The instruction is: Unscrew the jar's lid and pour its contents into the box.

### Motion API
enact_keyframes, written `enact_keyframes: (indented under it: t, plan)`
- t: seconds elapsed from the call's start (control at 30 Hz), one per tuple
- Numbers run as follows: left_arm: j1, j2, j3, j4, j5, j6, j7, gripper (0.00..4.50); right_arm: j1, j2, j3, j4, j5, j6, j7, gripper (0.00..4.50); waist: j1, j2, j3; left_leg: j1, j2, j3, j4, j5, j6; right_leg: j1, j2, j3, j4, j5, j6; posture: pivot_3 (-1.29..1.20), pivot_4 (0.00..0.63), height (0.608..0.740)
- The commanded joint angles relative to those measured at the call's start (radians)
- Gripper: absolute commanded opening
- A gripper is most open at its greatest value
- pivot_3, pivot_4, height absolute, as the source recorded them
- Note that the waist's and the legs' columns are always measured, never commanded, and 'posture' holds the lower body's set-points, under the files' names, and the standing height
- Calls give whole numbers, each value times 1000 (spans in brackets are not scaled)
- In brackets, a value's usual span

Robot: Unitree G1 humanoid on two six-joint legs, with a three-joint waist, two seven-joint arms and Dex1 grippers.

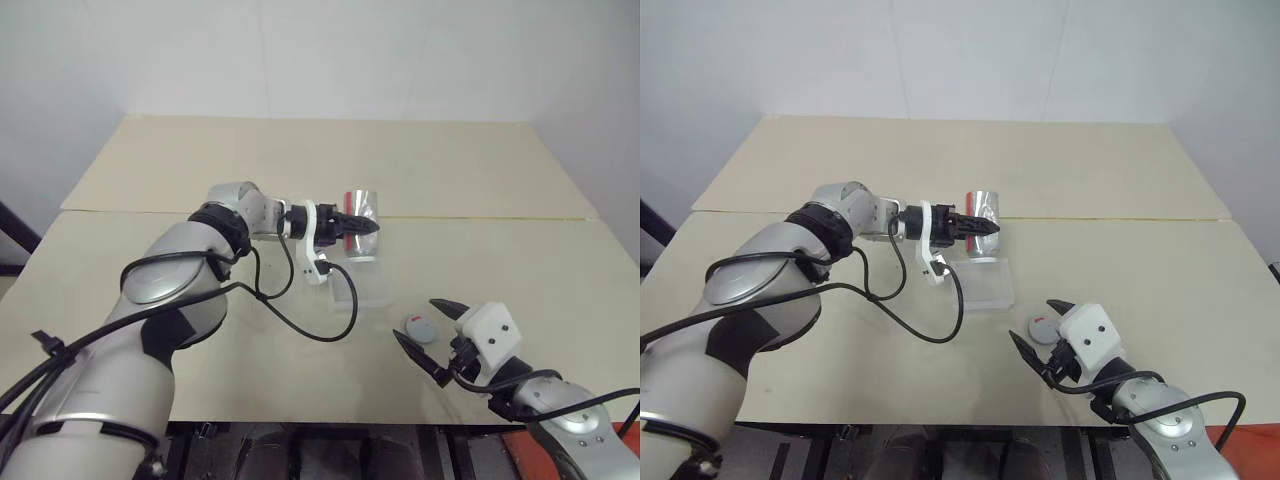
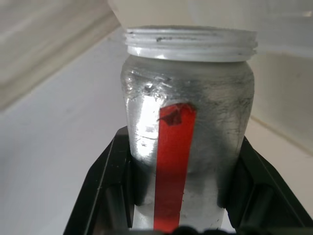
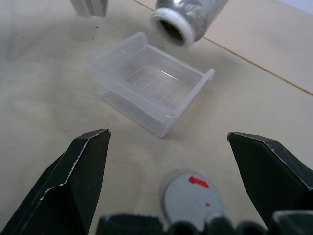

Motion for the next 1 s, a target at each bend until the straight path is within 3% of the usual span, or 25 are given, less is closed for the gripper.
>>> enact_keyframes:
  t: [0.03, 0.23, 0.37, 0.43, 0.5, 0.57, 0.67, 0.73, 0.83, 1.0]
  plan:
    - [-53, -17, -13, 28, -12, 22, 58, 1957, 7, 6, -21, -49, -8, -21, -16, 4489, 0, 0, 0, 0, 0, 0, 0, 0, 0, 0, 0, 0, 0, 0, 0, 0, 150, 740]
    - [-58, -13, -19, 43, -38, -4, 70, 1957, 14, 8, -28, -47, -14, -24, -13, 4489, -2, 0, 0, 0, 0, 0, 0, 0, 0, 0, 0, 0, 1, 0, 0, 0, 150, 740]
    - [-20, 3, 121, 97, -238, -169, -142, 1957, 11, 3, -29, -41, -14, -23, -10, 4489, -3, 0, 0, 1, 1, 1, 0, 0, 0, 0, 0, 0, 1, 0, 0, 0, 150, 740]
    - [32, 10, 291, 156, -452, -268, -440, 1957, 17, 2, -34, -42, -13, -26, -6, 4489, -4, 0, 0, 1, 1, 1, 0, 0, 0, 0, 0, 0, 1, 0, 0, 0, 150, 740]
    - [138, -17, 630, 203, -849, -243, -950, 1957, 20, 1, -36, -44, -13, -23, -6, 4489, -13, 2, -1, 2, 2, 3, 1, 0, -1, 0, 0, 0, 2, 0, -1, 0, 150, 740]
    - [242, -58, 940, 141, -1243, -40, -1376, 1957, 24, 1, -43, -48, -7, -20, -4, 4489, -20, 3, -2, 3, 3, 4, 3, 1, -1, 0, -1, 0, 5, -1, -1, 0, 150, 740]
    - [367, -88, 1142, -86, -1564, 272, -1655, 1957, 24, 1, -52, -47, 1, -18, 2, 4489, -33, 3, -2, 3, 4, 4, 6, 1, -2, 0, -1, -1, 9, -1, -1, 0, 150, 740]
    - [508, -94, 1210, -342, -1730, 472, -1729, 1957, 13, 0, -54, -35, 7, -17, 11, 4489, -42, 3, -2, 4, 3, 4, 7, 1, -2, 0, 0, 1, 11, -1, -1, 0, 150, 740]
    - [674, -95, 1238, -658, -1823, 716, -1665, 1957, -9, -4, -46, -12, 9, -22, 29, 4489, -53, 3, -2, 6, 3, 2, 7, 1, -2, 2, 0, 4, 12, -1, -1, 0, 150, 740]
    - [907, -73, 1211, -997, -1796, 862, -1552, 1957, -64, -6, -16, 29, 5, -26, 52, 4489, -50, 3, -2, 13, 3, 1, 5, 1, -1, 8, 0, 6, 12, -1, -1, 0, 150, 740]
